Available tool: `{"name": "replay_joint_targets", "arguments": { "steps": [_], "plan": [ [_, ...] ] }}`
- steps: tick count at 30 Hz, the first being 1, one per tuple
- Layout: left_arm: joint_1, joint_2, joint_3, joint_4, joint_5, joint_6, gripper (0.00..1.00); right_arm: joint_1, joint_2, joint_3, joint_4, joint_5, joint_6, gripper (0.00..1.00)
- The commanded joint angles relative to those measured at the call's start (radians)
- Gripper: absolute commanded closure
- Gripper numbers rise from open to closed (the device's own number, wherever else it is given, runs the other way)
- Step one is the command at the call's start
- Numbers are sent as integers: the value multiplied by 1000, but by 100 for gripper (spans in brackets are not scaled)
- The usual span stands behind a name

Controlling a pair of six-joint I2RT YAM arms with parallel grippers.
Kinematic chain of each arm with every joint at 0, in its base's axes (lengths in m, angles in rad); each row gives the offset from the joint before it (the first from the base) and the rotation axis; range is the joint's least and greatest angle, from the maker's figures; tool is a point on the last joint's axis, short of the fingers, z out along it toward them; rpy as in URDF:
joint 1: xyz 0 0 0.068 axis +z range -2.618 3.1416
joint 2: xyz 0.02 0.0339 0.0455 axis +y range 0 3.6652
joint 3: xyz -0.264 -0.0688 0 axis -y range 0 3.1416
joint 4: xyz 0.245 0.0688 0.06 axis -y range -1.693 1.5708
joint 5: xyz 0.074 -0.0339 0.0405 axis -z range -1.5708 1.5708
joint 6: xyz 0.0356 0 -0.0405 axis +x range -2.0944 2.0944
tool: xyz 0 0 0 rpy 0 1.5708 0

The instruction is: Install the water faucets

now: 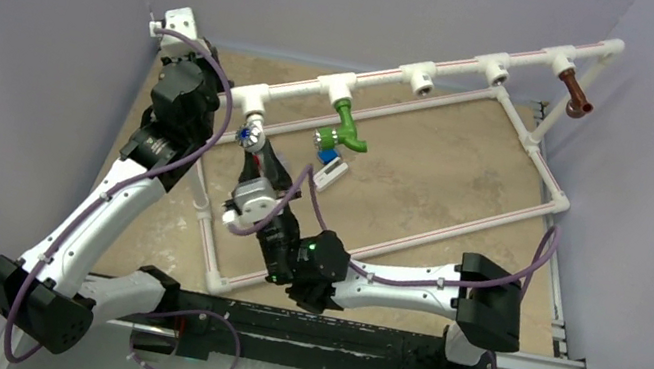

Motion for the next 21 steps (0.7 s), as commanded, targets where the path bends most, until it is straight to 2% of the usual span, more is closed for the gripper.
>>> {"name": "replay_joint_targets", "arguments": {
  "steps": [1,4,9,17,21],
  "plan": [
    [-5,51,-61,-204,27,20,100,-8,-11,21,183,175,451,100],
    [-5,51,-60,-204,27,21,100,-9,-30,7,187,217,750,100],
    [-4,53,-60,-204,27,23,100,-9,-95,-35,96,248,1252,100],
    [-5,54,-61,-206,33,21,100,-11,-170,-64,-161,243,1963,100],
    [-5,48,-63,-203,27,23,100,-12,-189,-97,-229,217,2229,100]
  ]
}}
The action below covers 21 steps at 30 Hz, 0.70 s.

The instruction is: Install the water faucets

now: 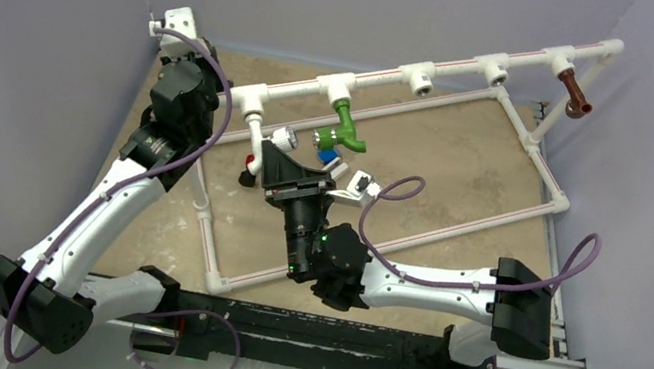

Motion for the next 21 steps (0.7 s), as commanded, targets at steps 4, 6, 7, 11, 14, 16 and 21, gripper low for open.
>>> {"name": "replay_joint_targets", "arguments": {
  "steps": [4,6,7,11,14,16,21],
  "plan": [
    [-6,48,-63,-202,27,22,100,9,-63,-53,-53,-117,680,100],
    [-5,47,-64,-202,32,21,100,6,-70,-73,-54,-136,754,100],
    [-5,47,-64,-201,32,21,100,4,-72,-83,-56,-143,790,100],
    [-6,47,-64,-203,32,21,100,-11,-74,-118,-71,-207,928,100],
    [-6,46,-62,-205,32,21,100,-17,-65,-130,-72,-245,977,100],
    [-6,45,-63,-204,31,21,100,-19,-63,-131,-70,-254,957,92],
    [-5,42,-63,-203,31,22,100,-19,-82,-118,-126,-264,898,60]
  ]
}}
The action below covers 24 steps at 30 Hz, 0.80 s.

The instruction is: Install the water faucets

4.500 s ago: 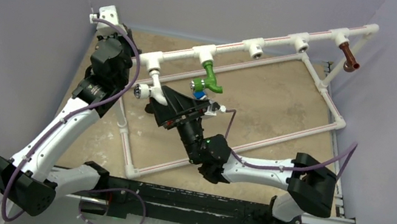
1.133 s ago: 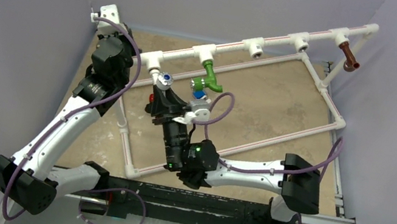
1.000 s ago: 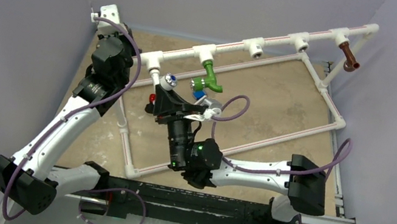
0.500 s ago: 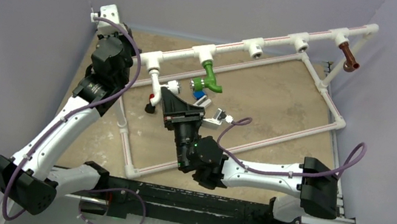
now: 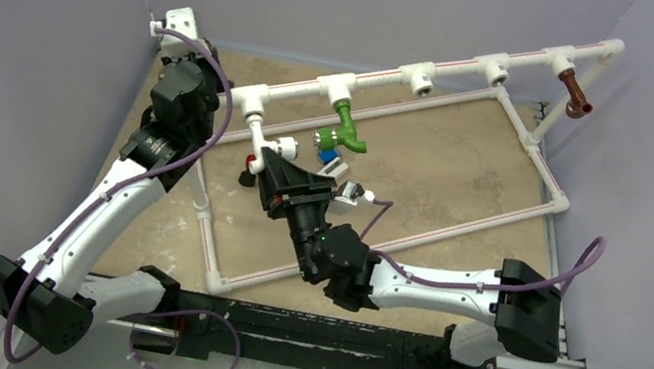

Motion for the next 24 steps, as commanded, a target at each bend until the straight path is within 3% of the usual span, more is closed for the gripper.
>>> {"name": "replay_joint_targets", "arguments": {
  "steps": [1,5,11,17,20,24],
  "plan": [
    [-6,43,-63,-203,28,18,100,21,-40,20,-39,-133,23,55],
    [-6,46,-63,-203,28,18,100,21,-67,6,-59,-137,-18,37],
    [-6,50,-60,-206,25,18,100,21,-118,-25,-149,-176,-103,29],
    [-6,52,-61,-206,24,20,100,21,-203,-78,-179,-213,-423,28],
    [-6,53,-61,-206,23,20,100,21,-254,-173,-95,-280,-627,28],
    [-6,56,-61,-206,21,21,100,21,-316,-227,-44,-347,-992,28]
  ]
}}
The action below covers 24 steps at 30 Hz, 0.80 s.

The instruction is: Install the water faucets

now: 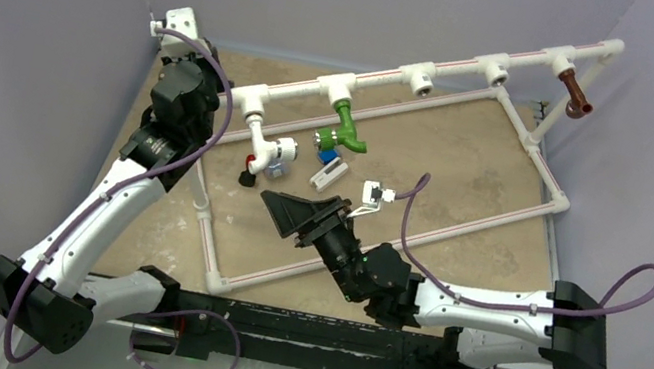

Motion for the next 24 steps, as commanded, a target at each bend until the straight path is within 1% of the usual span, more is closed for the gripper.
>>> {"name": "replay_joint_targets", "arguments": {
  "steps": [1,3,5,7,12,19,21,22,23,24],
  "plan": [
    [-5,55,-61,-206,19,20,100,-1,-66,-26,65,-101,-481,27],
    [-5,56,-62,-205,19,19,100,-1,-73,7,9,-125,-699,24],
    [-5,57,-61,-205,18,20,100,0,-75,49,-82,-166,-870,23],
    [-5,57,-61,-205,17,20,100,1,-76,87,-174,-193,-1006,23],
    [-5,56,-61,-205,20,20,100,15,-75,112,-235,-233,-1372,23],
    [-5,62,-58,-206,27,21,100,71,-49,121,-123,-157,-1897,22],
    [-5,60,-58,-206,26,21,100,74,-25,117,-60,-114,-2078,22],
    [-5,59,-58,-206,26,21,100,76,-9,114,-13,-93,-2129,22],
    [-5,59,-58,-206,27,21,100,76,7,110,32,-79,-2234,22],
    [-5,58,-58,-206,28,21,100,76,23,105,77,-74,-2302,21]
  ]
}}
